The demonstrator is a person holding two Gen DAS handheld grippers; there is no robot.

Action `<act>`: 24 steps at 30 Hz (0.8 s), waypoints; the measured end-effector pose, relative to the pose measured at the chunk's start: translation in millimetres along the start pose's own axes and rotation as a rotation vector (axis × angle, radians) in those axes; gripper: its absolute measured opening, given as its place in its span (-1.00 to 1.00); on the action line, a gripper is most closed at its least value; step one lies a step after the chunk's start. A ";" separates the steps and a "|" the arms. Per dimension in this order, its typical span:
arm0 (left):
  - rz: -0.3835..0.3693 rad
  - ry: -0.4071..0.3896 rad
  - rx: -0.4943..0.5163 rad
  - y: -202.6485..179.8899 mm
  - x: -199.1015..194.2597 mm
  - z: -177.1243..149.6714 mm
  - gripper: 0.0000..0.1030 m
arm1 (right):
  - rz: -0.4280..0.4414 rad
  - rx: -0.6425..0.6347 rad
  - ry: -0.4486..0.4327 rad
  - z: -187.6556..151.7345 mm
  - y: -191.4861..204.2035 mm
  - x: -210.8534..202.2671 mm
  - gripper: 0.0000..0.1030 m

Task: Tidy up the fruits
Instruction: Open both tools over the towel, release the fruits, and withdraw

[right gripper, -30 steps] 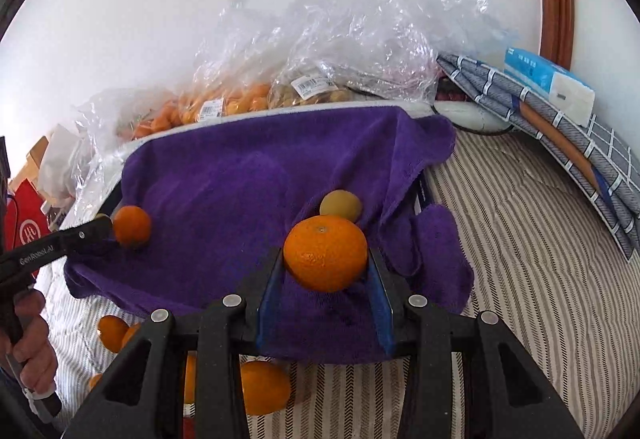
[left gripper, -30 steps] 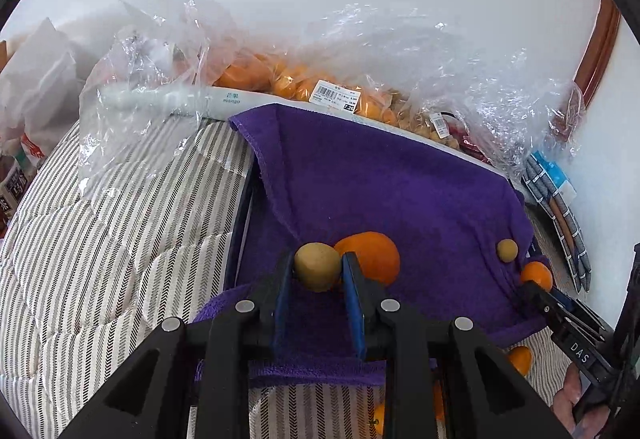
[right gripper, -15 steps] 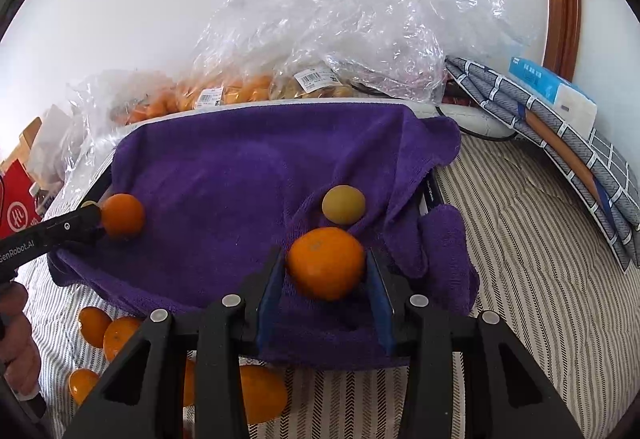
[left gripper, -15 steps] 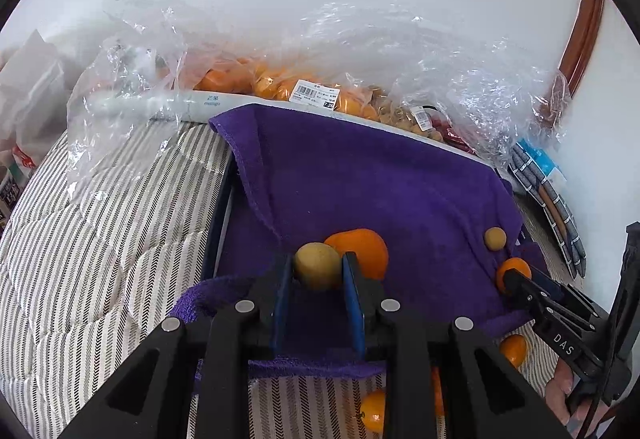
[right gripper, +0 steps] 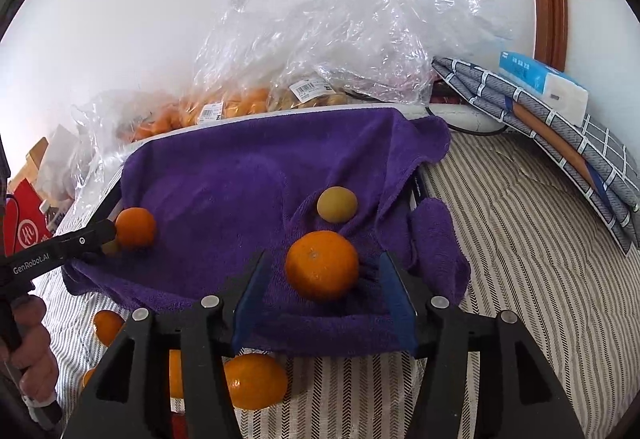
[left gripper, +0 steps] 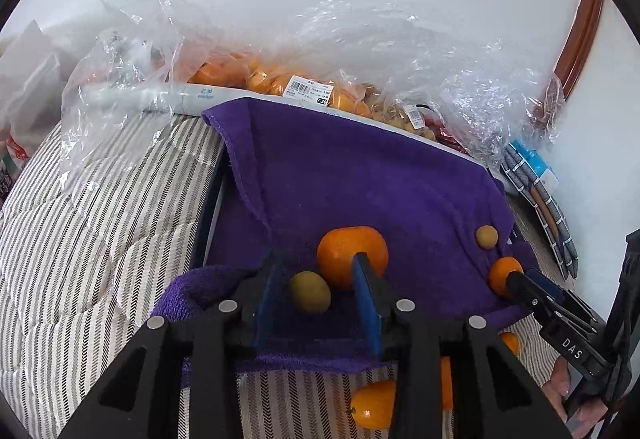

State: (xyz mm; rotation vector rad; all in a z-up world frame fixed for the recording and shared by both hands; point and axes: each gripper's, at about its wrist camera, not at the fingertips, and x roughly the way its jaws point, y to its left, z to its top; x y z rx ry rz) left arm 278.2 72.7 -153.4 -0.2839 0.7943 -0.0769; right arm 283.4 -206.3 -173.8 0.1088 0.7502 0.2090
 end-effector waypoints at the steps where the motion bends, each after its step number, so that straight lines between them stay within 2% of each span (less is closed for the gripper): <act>1: 0.000 -0.001 0.003 -0.3 -0.1 -0.8 -0.29 | -0.004 -0.001 -0.004 -0.4 0.0 -1.3 0.13; 5: 0.017 -0.003 0.013 -1.4 -1.3 -0.8 -0.28 | -0.007 0.007 -0.024 -0.8 -2.2 -8.5 0.16; 10: 0.032 -0.009 0.019 -1.3 -5.1 -1.9 -0.15 | -0.005 0.042 -0.038 1.9 -5.0 -23.7 0.16; 13: 0.022 -0.016 0.021 -1.5 -13.7 -3.6 -0.11 | -0.015 0.026 -0.039 1.2 -0.9 -36.7 0.16; 15: 0.022 -0.036 0.025 -2.9 -21.6 -4.3 0.02 | -0.021 0.004 -0.044 -1.0 3.3 -47.5 0.16; 20: 0.028 -0.062 0.022 -2.5 -41.5 -14.6 0.09 | -0.032 -0.027 -0.032 -10.7 10.0 -63.5 0.15; 24: 0.043 -0.058 0.018 3.9 -54.7 -28.5 0.10 | -0.018 -0.014 0.003 -25.4 12.6 -63.5 -0.05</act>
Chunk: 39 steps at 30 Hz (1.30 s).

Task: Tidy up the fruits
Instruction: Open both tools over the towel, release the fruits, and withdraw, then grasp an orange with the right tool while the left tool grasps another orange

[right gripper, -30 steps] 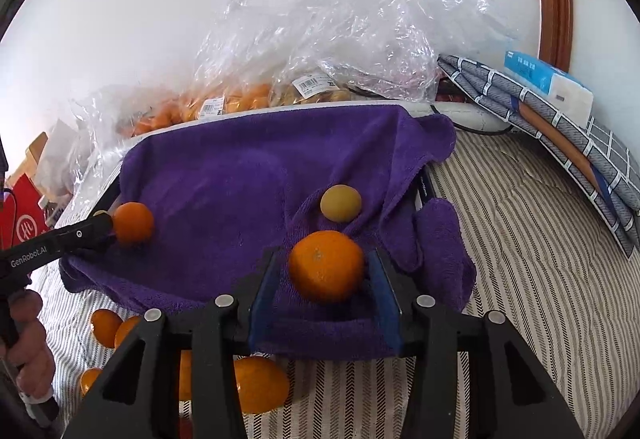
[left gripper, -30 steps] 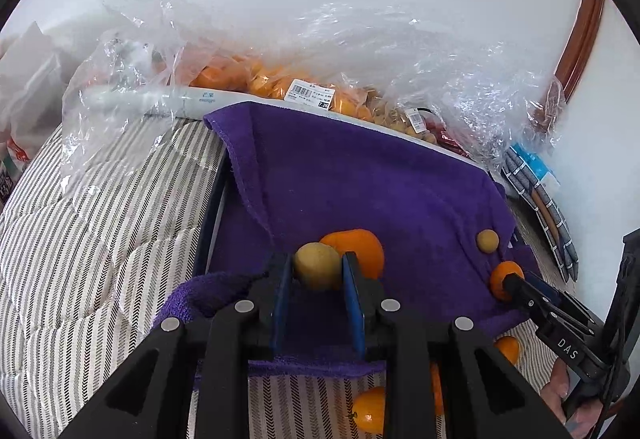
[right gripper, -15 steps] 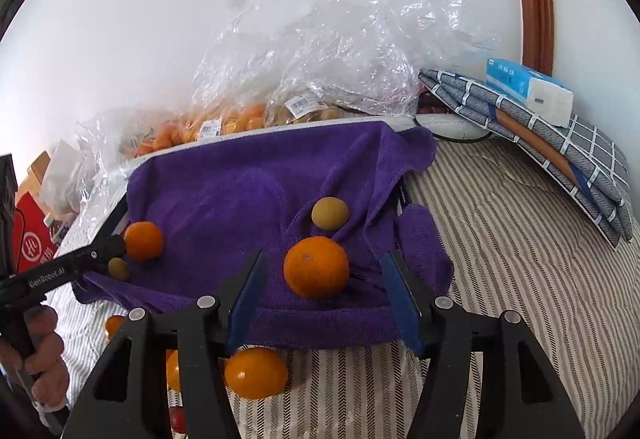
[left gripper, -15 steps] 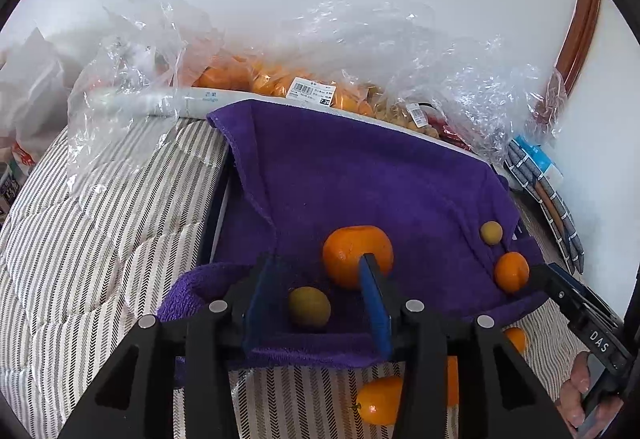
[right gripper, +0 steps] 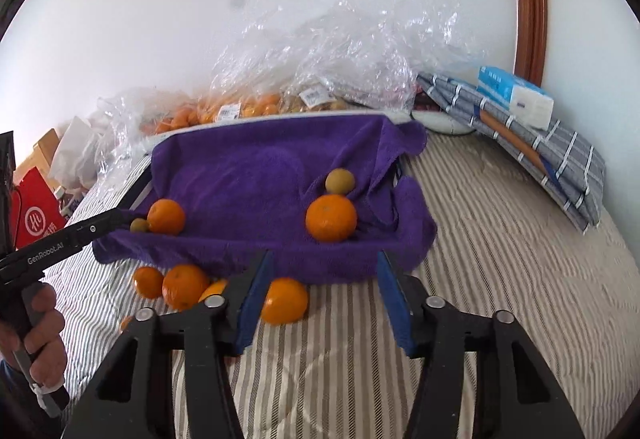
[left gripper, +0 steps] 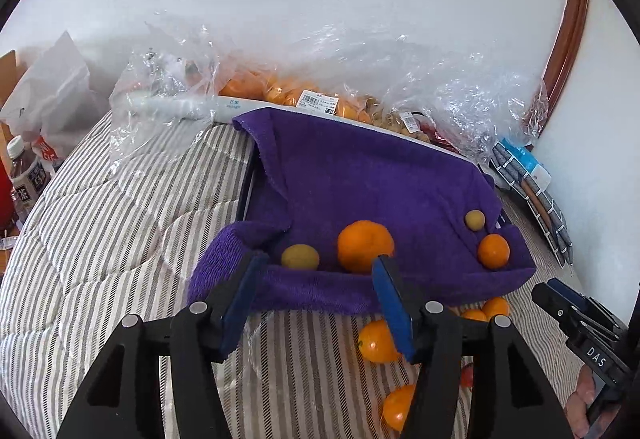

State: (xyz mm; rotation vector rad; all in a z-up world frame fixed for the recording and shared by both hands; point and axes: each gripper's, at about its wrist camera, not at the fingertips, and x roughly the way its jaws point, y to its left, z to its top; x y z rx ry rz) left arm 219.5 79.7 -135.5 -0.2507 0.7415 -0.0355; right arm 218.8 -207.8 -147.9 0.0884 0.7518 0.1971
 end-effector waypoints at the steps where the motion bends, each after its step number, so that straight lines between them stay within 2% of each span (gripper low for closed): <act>1: 0.005 -0.004 0.007 2.0 -4.7 -3.4 0.10 | 0.006 0.000 0.014 -3.9 1.4 1.2 -0.10; 8: 0.053 -0.006 0.023 15.7 -20.4 -24.6 0.13 | 0.049 -0.003 0.050 -23.8 10.2 9.1 -0.12; 15: 0.028 -0.022 -0.019 26.1 -19.2 -36.4 0.13 | 0.083 -0.003 0.081 -26.9 16.0 24.1 -0.12; 24: 0.019 -0.007 -0.008 26.3 -14.4 -39.4 0.13 | 0.062 -0.009 0.111 -21.9 21.5 44.0 -0.12; 25: 0.017 -0.004 -0.005 25.6 -13.9 -39.7 0.13 | 0.053 -0.009 0.119 -21.9 21.6 46.3 -0.20; 26: 0.010 0.001 -0.005 25.6 -13.5 -40.2 0.13 | 0.051 -0.011 0.126 -22.3 21.8 47.8 -0.29; 39: -0.092 0.080 0.007 9.8 -6.5 -44.7 0.13 | 0.007 -0.007 0.068 -35.9 3.4 19.4 -0.29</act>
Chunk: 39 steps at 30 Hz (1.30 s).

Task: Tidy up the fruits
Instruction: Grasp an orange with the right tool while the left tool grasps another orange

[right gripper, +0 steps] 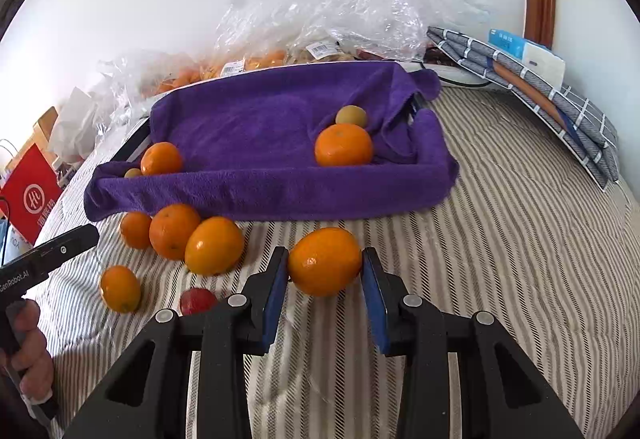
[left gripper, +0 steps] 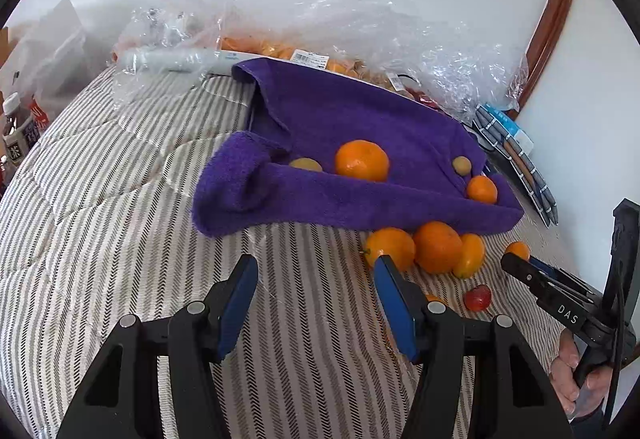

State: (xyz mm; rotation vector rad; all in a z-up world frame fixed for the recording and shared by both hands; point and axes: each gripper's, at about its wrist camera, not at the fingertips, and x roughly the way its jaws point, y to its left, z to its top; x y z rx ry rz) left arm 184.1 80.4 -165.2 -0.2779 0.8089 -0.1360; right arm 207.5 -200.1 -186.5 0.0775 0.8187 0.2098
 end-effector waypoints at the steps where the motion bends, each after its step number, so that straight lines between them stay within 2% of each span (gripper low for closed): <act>1: -0.014 0.004 0.000 -3.0 0.8 0.1 0.13 | -0.004 0.000 0.000 -2.1 -2.3 -2.3 -0.29; 8: -0.030 0.030 0.020 -28.8 12.7 6.3 0.13 | -0.024 -0.024 -0.005 -13.2 -6.1 -14.7 -0.29; 13: 0.015 0.055 0.063 -43.3 25.0 7.7 0.12 | -0.010 -0.020 0.000 -15.1 -10.6 -16.3 -0.29; 19: 0.028 0.063 0.068 -48.6 32.0 9.9 0.12 | -0.005 -0.018 -0.001 -15.5 -10.7 -16.8 -0.29; 22: 0.035 0.065 0.071 -50.0 36.1 9.6 -0.02 | 0.010 -0.019 0.010 -14.9 -11.3 -14.7 -0.29; 24: 0.052 0.054 0.082 -51.0 37.4 8.1 -0.26 | 0.012 -0.016 0.014 -14.5 -12.9 -14.1 -0.29; 25: 0.053 0.057 0.084 -51.3 37.7 8.2 -0.28 | 0.015 -0.011 0.014 -14.7 -13.7 -14.1 -0.29; 39: 0.006 0.006 0.003 -37.2 28.7 6.9 -0.28 | 0.027 0.049 -0.005 -14.5 -26.4 -17.1 -0.29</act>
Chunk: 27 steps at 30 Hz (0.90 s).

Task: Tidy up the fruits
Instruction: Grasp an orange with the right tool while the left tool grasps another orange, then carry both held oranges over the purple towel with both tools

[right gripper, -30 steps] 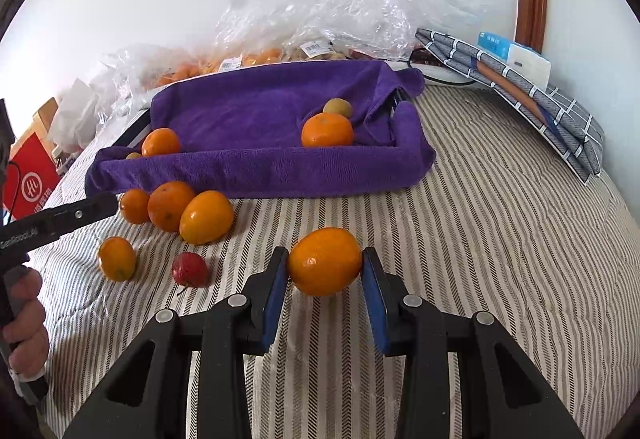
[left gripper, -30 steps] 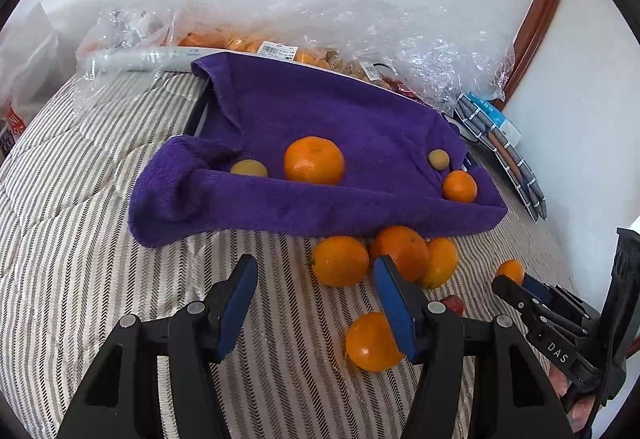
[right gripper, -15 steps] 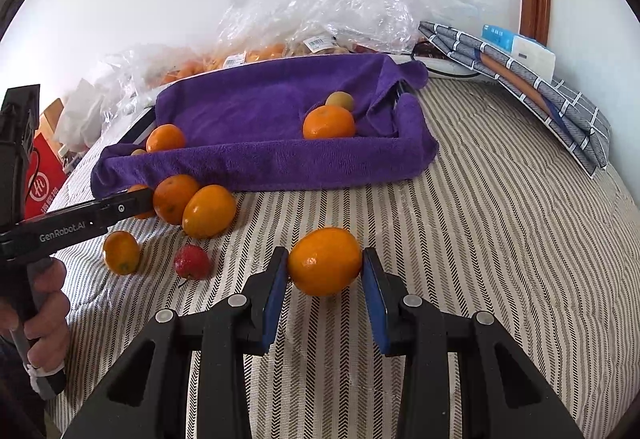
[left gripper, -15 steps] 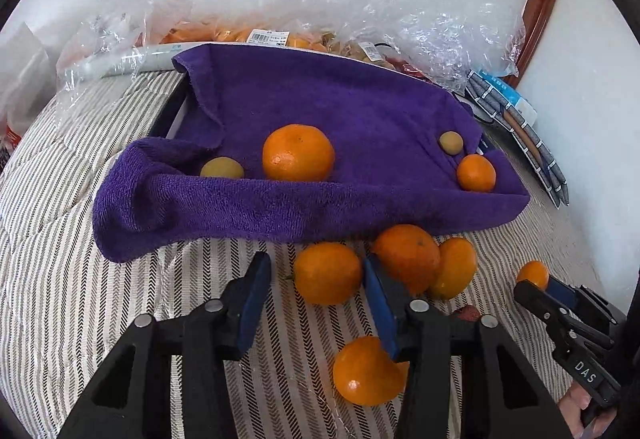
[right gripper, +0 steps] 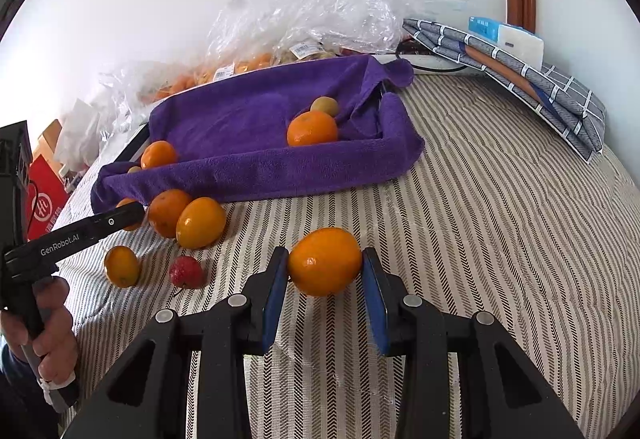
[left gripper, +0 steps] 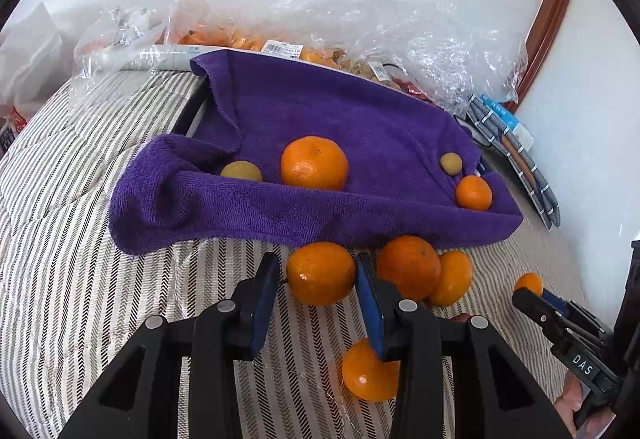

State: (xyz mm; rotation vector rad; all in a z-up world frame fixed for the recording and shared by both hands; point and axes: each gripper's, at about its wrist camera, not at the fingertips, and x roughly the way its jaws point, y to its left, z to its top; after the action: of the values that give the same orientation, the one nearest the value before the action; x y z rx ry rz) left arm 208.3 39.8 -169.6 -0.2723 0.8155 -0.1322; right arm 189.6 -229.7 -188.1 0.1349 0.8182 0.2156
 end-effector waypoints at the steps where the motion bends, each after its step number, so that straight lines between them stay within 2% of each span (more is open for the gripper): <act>1: -0.001 -0.004 -0.002 0.4 -0.5 0.2 -0.28 | -0.001 0.001 -0.001 0.0 -0.5 -0.3 -0.29; 7: 0.018 -0.044 -0.003 0.5 -7.7 -0.1 -0.28 | -0.008 0.002 -0.007 -0.4 0.9 -2.2 -0.29; 12: 0.026 -0.085 0.002 0.1 -14.8 -0.9 -0.28 | 0.015 0.061 0.016 -1.1 -4.4 -2.5 -0.29; 27: 0.034 -0.161 -0.017 5.3 -33.0 -4.3 -0.28 | -0.042 0.036 -0.029 10.8 6.0 -32.2 -0.29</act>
State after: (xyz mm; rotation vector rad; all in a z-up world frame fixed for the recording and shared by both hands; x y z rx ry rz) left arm 182.7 51.3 -150.9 -0.2816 0.6613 -0.0708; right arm 175.4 -232.1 -156.8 0.1544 0.7957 0.1592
